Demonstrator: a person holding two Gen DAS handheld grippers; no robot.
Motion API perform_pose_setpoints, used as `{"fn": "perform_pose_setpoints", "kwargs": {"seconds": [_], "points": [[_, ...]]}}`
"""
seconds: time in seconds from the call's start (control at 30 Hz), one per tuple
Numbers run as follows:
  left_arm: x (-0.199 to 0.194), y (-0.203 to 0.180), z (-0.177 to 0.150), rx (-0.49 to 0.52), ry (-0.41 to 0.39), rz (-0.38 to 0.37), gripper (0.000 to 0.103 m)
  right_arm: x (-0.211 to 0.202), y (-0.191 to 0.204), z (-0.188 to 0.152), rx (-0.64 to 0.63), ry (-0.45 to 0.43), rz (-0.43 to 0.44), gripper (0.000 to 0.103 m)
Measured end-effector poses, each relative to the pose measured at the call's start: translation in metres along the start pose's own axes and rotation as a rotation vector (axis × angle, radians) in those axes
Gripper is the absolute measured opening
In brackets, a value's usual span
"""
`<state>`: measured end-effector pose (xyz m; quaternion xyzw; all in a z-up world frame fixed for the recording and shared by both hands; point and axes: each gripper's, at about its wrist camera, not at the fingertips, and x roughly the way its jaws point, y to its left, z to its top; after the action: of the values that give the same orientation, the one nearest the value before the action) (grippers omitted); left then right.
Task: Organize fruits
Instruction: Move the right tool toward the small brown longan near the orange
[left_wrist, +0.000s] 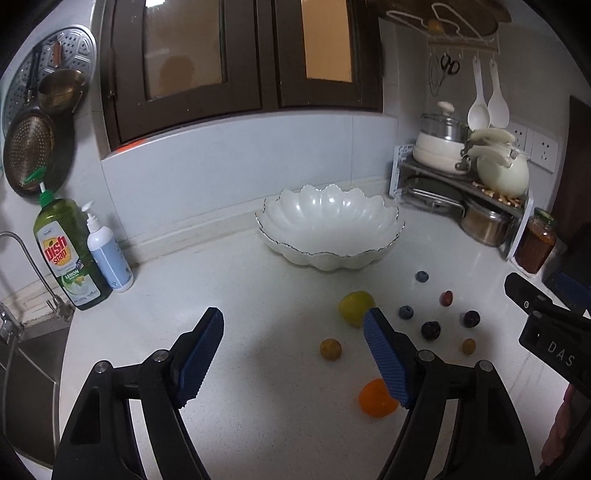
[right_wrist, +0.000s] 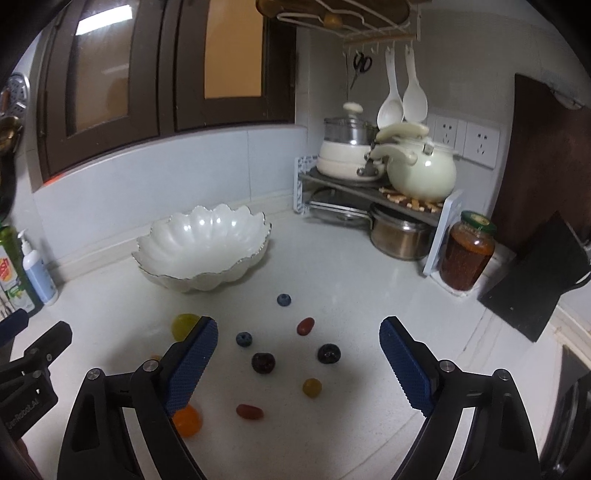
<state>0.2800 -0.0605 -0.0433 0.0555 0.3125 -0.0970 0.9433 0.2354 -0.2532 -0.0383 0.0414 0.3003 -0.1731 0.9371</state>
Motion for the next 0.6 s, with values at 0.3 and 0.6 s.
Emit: {"fn": "perform_pose_setpoints", "kwargs": {"seconds": [0.3, 0.6], "points": [[0.030, -0.014, 0.003, 0.017, 0.072, 0.009, 0.073, 0.041, -0.011, -0.005, 0.005, 0.112, -0.002, 0.085], [0.063, -0.020, -0.003, 0.018, 0.163, -0.008, 0.071, 0.068, -0.014, -0.014, 0.020, 0.203, -0.006, 0.082]]}}
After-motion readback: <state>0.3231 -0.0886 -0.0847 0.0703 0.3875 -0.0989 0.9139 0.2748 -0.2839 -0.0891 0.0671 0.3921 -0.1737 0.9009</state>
